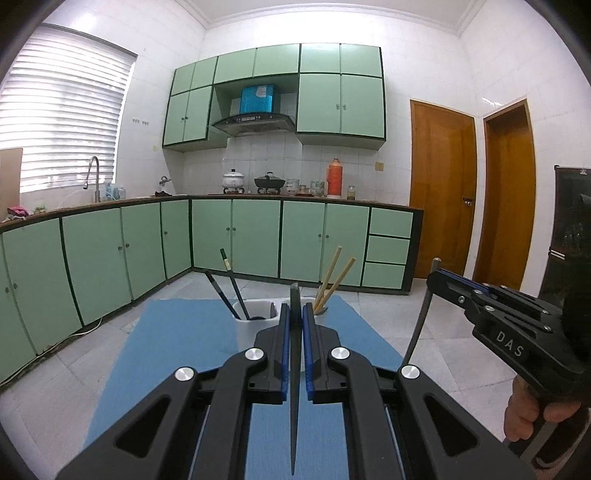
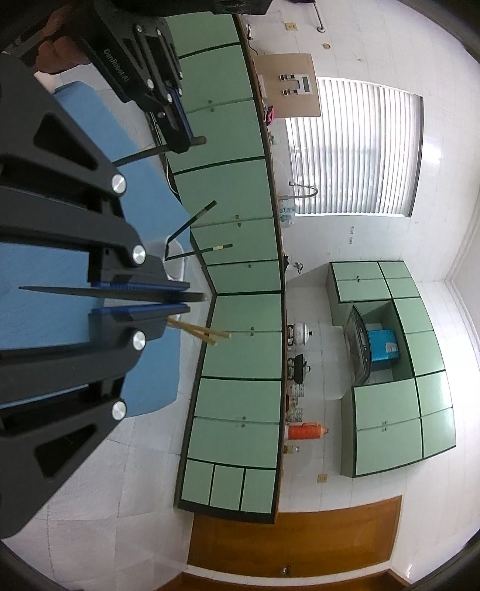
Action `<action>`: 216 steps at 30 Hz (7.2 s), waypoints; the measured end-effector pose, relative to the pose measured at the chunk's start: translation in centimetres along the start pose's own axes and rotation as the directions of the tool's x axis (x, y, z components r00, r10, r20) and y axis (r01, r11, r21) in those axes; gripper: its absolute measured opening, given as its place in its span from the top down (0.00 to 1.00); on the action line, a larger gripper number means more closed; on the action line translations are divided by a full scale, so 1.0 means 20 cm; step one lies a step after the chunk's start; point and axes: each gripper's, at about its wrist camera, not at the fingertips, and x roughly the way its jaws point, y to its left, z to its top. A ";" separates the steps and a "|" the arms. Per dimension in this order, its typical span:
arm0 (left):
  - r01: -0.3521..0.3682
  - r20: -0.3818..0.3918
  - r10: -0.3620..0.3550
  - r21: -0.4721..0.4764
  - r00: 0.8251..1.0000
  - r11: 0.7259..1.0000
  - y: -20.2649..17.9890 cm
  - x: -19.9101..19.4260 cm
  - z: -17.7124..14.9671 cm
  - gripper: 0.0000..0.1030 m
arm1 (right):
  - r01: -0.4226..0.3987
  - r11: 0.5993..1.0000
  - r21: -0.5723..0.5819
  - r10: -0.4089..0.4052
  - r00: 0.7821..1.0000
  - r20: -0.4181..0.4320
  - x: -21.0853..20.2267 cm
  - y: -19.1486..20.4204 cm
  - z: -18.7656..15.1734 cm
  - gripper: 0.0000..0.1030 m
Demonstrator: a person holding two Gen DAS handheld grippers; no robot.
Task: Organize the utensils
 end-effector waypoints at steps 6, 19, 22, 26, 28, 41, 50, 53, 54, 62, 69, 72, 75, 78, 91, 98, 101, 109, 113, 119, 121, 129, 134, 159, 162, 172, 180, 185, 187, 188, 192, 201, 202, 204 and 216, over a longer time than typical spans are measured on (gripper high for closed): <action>0.001 0.017 -0.001 0.001 1.000 1.000 0.03 0.03 0.06 0.93 | -0.035 0.999 0.006 0.035 0.999 0.001 0.06 0.00 0.10 0.95; 0.003 0.113 -0.003 0.005 0.994 1.000 0.08 0.15 0.36 0.94 | -0.050 0.998 -0.031 0.053 0.996 0.077 0.16 0.01 0.42 0.95; 0.004 0.139 -0.006 0.011 0.990 1.000 0.07 0.21 0.45 0.94 | -0.046 0.998 -0.032 0.049 0.993 0.104 0.19 0.00 0.51 0.95; -0.007 0.179 0.004 0.017 0.984 1.000 0.07 0.30 0.57 0.94 | -0.029 0.999 -0.030 0.032 0.990 0.134 0.27 -0.03 0.61 0.95; -0.011 0.198 0.008 0.010 0.980 1.000 0.08 0.35 0.62 0.94 | -0.020 0.999 -0.031 0.024 0.989 0.146 0.32 -0.05 0.66 0.95; -0.059 0.176 0.068 -0.057 0.982 0.997 0.23 0.82 0.64 0.94 | 0.016 1.000 -0.003 -0.016 0.995 0.098 0.80 -0.14 0.65 0.95; -0.082 0.088 0.087 -0.052 0.992 0.995 0.29 1.07 0.48 0.93 | 0.014 1.000 0.008 -0.014 1.000 0.016 1.00 -0.15 0.44 0.94; -0.084 0.068 0.088 -0.055 0.994 0.995 0.31 1.10 0.43 0.94 | 0.017 1.000 0.006 -0.017 1.000 -0.005 1.03 -0.14 0.38 0.94; -0.086 0.062 0.090 -0.055 0.994 0.995 0.31 1.11 0.42 0.93 | 0.018 1.000 0.004 -0.018 1.000 -0.011 1.05 -0.14 0.37 0.94; -0.099 0.018 0.100 -0.053 0.995 0.994 0.35 1.18 0.32 0.93 | 0.015 1.000 0.004 -0.015 0.998 -0.055 1.11 -0.11 0.26 0.94; -0.119 -0.005 0.119 -0.041 0.993 0.992 0.35 1.20 0.25 0.93 | 0.017 1.000 0.003 -0.016 0.996 -0.082 1.13 -0.11 0.22 0.94; -0.115 -0.004 0.115 -0.038 0.993 0.993 0.34 1.19 0.24 0.93 | 0.029 1.000 -0.008 -0.030 0.996 -0.081 1.13 -0.10 0.20 0.94; -0.117 -0.006 0.117 -0.042 0.993 0.992 0.35 1.19 0.24 0.93 | 0.024 1.000 -0.003 -0.024 0.996 -0.086 1.12 -0.10 0.20 0.94; -0.124 -0.006 0.124 -0.052 0.992 0.991 0.35 1.18 0.25 0.89 | 0.033 0.999 -0.001 -0.033 0.995 -0.093 1.12 -0.11 0.21 0.94; -0.144 0.023 0.146 -0.068 0.989 0.987 0.38 1.10 0.27 0.66 | 0.051 0.998 0.021 -0.050 0.998 -0.039 1.00 -0.16 0.22 0.67; -0.138 0.054 0.142 -0.071 0.988 0.988 0.39 1.00 0.28 0.53 | 0.048 0.998 0.048 -0.048 0.999 0.003 0.88 -0.20 0.25 0.56; -0.139 0.075 0.144 -0.066 0.987 0.988 0.38 0.94 0.28 0.45 | 0.048 0.996 0.069 -0.050 0.998 0.025 0.81 -0.22 0.25 0.49; -0.140 0.105 0.145 -0.054 0.984 0.989 0.35 0.73 0.23 0.25 | 0.054 0.993 0.108 -0.058 0.998 0.039 0.61 -0.26 0.17 0.34; -0.150 0.097 0.156 -0.064 0.983 0.987 0.33 0.63 0.17 0.16 | 0.066 0.991 0.119 -0.071 0.997 0.036 0.51 -0.25 0.11 0.23; -0.181 0.071 0.185 -0.061 0.980 0.982 0.32 0.49 0.07 0.06 | 0.085 0.990 0.116 -0.088 0.996 0.017 0.37 -0.23 0.00 0.11; -0.181 0.052 0.184 -0.066 0.981 0.981 0.32 0.45 0.04 0.06 | 0.090 0.990 0.108 -0.091 0.996 0.004 0.33 -0.21 -0.03 0.07; -0.193 -0.003 0.194 -0.057 0.981 0.979 0.30 0.31 -0.07 0.06 | 0.112 0.989 0.100 -0.109 0.993 -0.043 0.23 -0.15 -0.13 0.05; -0.197 -0.022 0.196 -0.043 0.980 0.979 0.27 0.22 -0.11 0.06 | 0.097 0.992 0.080 -0.091 0.993 -0.073 0.19 -0.10 -0.17 0.05; -0.196 -0.096 0.193 -0.027 0.977 0.980 0.15 -0.05 -0.11 0.06 | 0.046 0.996 0.073 -0.034 0.987 -0.156 0.01 0.07 -0.14 0.05; -0.192 -0.099 0.189 -0.019 0.977 0.981 0.14 -0.06 -0.10 0.06 | 0.043 0.996 0.075 -0.029 0.985 -0.171 0.01 0.08 -0.13 0.05; -0.176 -0.137 0.173 -0.012 0.975 0.984 0.12 -0.06 -0.11 0.06 | 0.043 0.998 0.053 -0.031 0.978 -0.204 0.04 0.10 -0.14 0.05; -0.179 -0.145 0.174 -0.020 0.974 0.984 0.12 -0.06 -0.12 0.06 | 0.040 0.998 0.046 -0.029 0.976 -0.215 0.06 0.11 -0.14 0.05; -0.180 -0.149 0.175 -0.022 0.973 0.983 0.13 -0.05 -0.11 0.06 | 0.036 0.998 0.042 -0.027 0.976 -0.214 0.06 0.11 -0.13 0.05; -0.181 -0.147 0.176 -0.022 0.973 0.983 0.12 -0.05 -0.11 0.06 | 0.037 0.998 0.041 -0.027 0.976 -0.215 0.06 0.12 -0.13 0.05; -0.181 -0.147 0.176 -0.022 0.973 0.983 0.13 -0.05 -0.11 0.06 | 0.037 0.999 0.040 -0.027 0.976 -0.215 0.07 0.12 -0.13 0.05; -0.183 -0.145 0.178 -0.022 0.973 0.983 0.13 -0.06 -0.11 0.06 | 0.036 0.999 0.041 -0.026 0.976 -0.215 0.07 0.12 -0.13 0.05; -0.190 -0.146 0.184 -0.028 0.972 0.981 0.13 -0.06 -0.13 0.06 | 0.035 0.999 0.037 -0.027 0.976 -0.217 0.08 0.12 -0.13 0.05; -0.190 -0.147 0.184 -0.029 0.972 0.981 0.14 -0.06 -0.13 0.06 | 0.035 0.999 0.037 -0.026 0.976 -0.218 0.08 0.12 -0.13 0.05; -0.190 -0.148 0.184 -0.030 0.972 0.981 0.14 -0.06 -0.13 0.06 | 0.035 0.999 0.036 -0.027 0.976 -0.218 0.08 0.12 -0.13 0.05; -0.191 -0.148 0.184 -0.030 0.972 0.981 0.14 -0.06 -0.13 0.06 | 0.034 0.999 0.036 -0.025 0.976 -0.217 0.09 0.12 -0.14 0.05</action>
